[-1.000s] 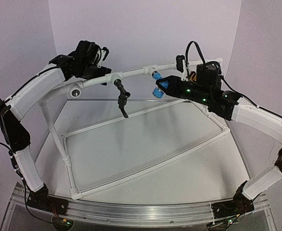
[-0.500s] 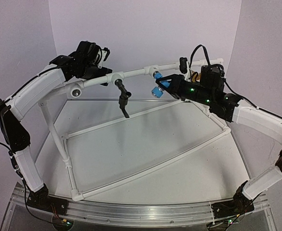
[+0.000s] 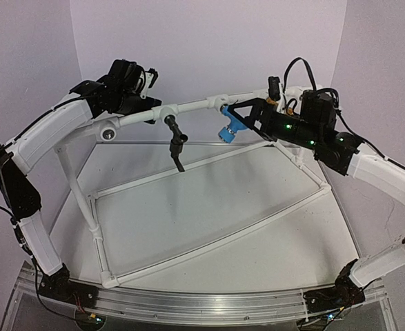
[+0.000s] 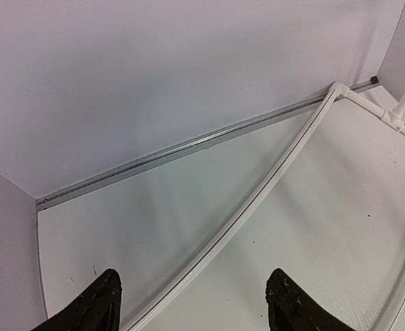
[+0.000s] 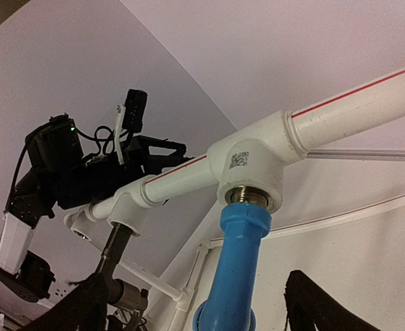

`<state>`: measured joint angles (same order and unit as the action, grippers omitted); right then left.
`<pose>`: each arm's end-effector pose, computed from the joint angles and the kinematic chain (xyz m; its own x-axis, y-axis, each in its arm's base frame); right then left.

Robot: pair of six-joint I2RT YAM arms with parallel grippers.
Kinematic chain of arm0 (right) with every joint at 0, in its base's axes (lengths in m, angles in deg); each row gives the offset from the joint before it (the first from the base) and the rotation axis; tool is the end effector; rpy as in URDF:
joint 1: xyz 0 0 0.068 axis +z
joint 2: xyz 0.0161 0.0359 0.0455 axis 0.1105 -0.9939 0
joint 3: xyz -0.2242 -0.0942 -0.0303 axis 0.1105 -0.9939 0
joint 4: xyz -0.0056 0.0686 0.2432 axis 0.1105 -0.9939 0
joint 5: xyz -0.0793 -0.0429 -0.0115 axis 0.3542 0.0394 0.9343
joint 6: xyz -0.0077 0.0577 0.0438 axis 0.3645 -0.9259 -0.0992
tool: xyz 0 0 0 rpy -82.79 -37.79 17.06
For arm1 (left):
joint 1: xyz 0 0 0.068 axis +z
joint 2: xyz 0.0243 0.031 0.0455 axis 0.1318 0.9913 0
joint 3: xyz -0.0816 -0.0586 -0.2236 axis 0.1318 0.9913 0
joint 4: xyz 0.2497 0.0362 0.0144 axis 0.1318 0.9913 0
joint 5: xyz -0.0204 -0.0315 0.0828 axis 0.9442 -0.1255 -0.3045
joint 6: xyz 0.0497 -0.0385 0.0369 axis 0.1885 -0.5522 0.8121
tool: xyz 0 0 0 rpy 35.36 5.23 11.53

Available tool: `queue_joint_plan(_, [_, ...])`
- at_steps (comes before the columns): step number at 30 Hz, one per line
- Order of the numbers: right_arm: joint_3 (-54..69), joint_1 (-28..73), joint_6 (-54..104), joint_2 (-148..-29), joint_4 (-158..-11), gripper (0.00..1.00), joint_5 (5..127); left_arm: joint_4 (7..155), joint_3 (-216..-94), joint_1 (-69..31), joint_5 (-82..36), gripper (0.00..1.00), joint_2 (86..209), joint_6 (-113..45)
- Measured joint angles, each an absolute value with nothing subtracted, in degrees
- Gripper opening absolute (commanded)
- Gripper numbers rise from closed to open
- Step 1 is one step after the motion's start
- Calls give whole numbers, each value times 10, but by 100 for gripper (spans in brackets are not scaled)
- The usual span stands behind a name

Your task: Install the water faucets

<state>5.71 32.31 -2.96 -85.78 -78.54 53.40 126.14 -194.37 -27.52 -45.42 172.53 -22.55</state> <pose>0.2548 0.2309 0.3850 -0.4843 0.2979 -0.8226 -0.7083 0.4184 0.5685 0.3324 -0.2157 0.3780 -0.4345 0.3037 -0.8480 0.3906 0.9118 0.1264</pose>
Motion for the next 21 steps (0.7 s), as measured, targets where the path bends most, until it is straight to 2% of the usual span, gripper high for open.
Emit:
queue_joint_plan(9, [57, 323, 115, -769, -901, 98, 576, 1261, -1936, -275, -456, 77, 1716, -226])
queue_joint_plan(11, [62, 323, 171, -747, -932, 98, 580, 1261, -1936, -275, -457, 81, 1716, -226])
queue_joint_plan(16, [118, 325, 377, -727, -1032, 98, 587, 1262, -1936, -275, -457, 94, 1716, -230])
queue_joint_plan(21, [152, 376, 630, -727, -1098, 98, 676, 1265, -1936, -275, -457, 96, 1716, -240])
